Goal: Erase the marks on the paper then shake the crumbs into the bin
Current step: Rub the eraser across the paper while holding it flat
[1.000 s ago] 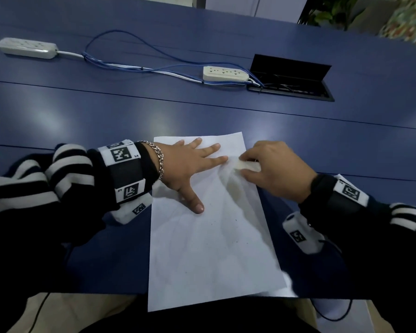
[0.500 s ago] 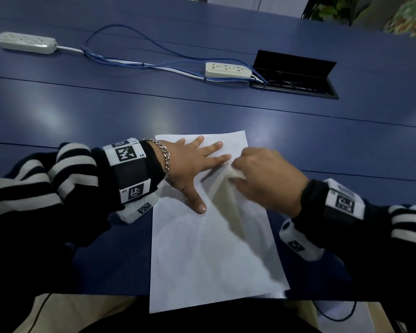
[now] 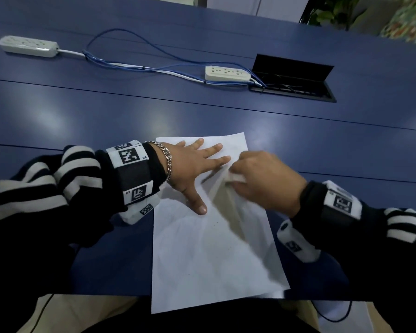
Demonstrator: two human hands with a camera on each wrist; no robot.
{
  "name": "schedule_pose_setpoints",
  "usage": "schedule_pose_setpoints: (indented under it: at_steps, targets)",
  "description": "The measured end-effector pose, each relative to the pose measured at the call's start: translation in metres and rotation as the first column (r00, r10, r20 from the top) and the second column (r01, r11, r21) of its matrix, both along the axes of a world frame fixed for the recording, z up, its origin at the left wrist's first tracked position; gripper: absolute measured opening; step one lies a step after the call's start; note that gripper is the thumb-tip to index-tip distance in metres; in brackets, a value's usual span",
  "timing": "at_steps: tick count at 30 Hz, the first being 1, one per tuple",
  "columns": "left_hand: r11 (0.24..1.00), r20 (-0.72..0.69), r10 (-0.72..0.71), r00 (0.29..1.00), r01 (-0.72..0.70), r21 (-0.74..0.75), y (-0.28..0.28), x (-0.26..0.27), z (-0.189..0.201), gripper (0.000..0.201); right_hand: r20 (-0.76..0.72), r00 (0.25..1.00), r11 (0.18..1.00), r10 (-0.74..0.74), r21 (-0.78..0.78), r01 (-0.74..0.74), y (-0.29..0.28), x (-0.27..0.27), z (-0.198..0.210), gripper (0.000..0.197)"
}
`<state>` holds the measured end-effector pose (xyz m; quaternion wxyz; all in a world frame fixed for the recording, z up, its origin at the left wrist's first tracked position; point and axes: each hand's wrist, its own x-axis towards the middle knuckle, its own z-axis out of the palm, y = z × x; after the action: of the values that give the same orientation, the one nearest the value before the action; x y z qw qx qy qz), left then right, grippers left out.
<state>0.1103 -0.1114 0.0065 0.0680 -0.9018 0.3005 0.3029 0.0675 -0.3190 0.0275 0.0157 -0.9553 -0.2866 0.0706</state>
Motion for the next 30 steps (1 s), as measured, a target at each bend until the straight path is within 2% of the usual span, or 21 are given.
schedule_pose_setpoints:
  at_steps: [2, 7, 9, 11, 14, 18, 21, 23, 25, 28, 30]
  targets:
    - [1.0, 0.003, 0.006, 1.0, -0.006, -0.005, -0.001, -0.002, 0.001, 0.143, -0.005, 0.997, 0.997, -0.072, -0.012, 0.072, -0.011, 0.012, 0.002, 0.032]
    - [0.995, 0.021, -0.024, 0.999, 0.026, -0.093, 0.009, -0.005, 0.001, 0.134, 0.001, 0.997, 0.996, -0.078, -0.033, 0.078, -0.008, 0.012, -0.001, 0.031]
    - [0.994, -0.027, -0.032, 0.999, 0.029, -0.106, 0.016, -0.01, 0.002, 0.135, 0.0, 0.992, 0.992, -0.123, -0.01, 0.123, -0.015, 0.012, 0.001, 0.031]
    - [0.998, -0.069, -0.029, 0.997, 0.025, -0.059, 0.028, -0.014, 0.001, 0.145, -0.005, 0.992, 0.992, -0.126, -0.004, 0.126, -0.016, 0.015, 0.0, 0.032]
    - [0.999, -0.031, -0.04, 0.999, 0.039, -0.016, 0.028, -0.017, -0.004, 0.157, -0.003, 0.995, 0.995, -0.097, -0.009, 0.097, -0.015, 0.015, 0.0, 0.032]
    - [1.0, -0.023, -0.024, 0.999, 0.024, 0.011, 0.022, -0.017, -0.002, 0.16, -0.002, 0.989, 0.989, -0.15, -0.005, 0.15, -0.01, 0.011, 0.004, 0.033]
    - [0.999, -0.025, -0.01, 1.0, 0.011, 0.035, 0.02, -0.018, 0.001, 0.162, 0.017, 0.999, 1.0, -0.029, 0.004, 0.029, 0.007, -0.016, -0.001, 0.026]
    - [0.999, -0.023, -0.009, 1.0, 0.01, 0.047, 0.018, -0.019, 0.003, 0.162, -0.024, 0.998, 0.997, 0.065, -0.028, -0.066, 0.014, -0.03, -0.003, 0.024]
    - [0.998, -0.023, -0.005, 1.0, 0.007, 0.057, 0.017, -0.019, 0.004, 0.162, -0.055, 0.998, 0.999, 0.013, -0.041, -0.015, 0.006, -0.016, 0.0, 0.026]
    - [0.998, -0.026, -0.004, 1.0, 0.006, 0.067, 0.017, -0.019, 0.003, 0.163, 0.021, 0.995, 0.993, -0.095, -0.075, 0.096, -0.007, 0.008, 0.004, 0.028]
    - [0.998, -0.02, -0.004, 1.0, 0.006, 0.069, 0.017, -0.019, 0.004, 0.163, 0.07, 0.996, 0.995, -0.062, -0.068, 0.067, 0.002, 0.0, 0.003, 0.021]
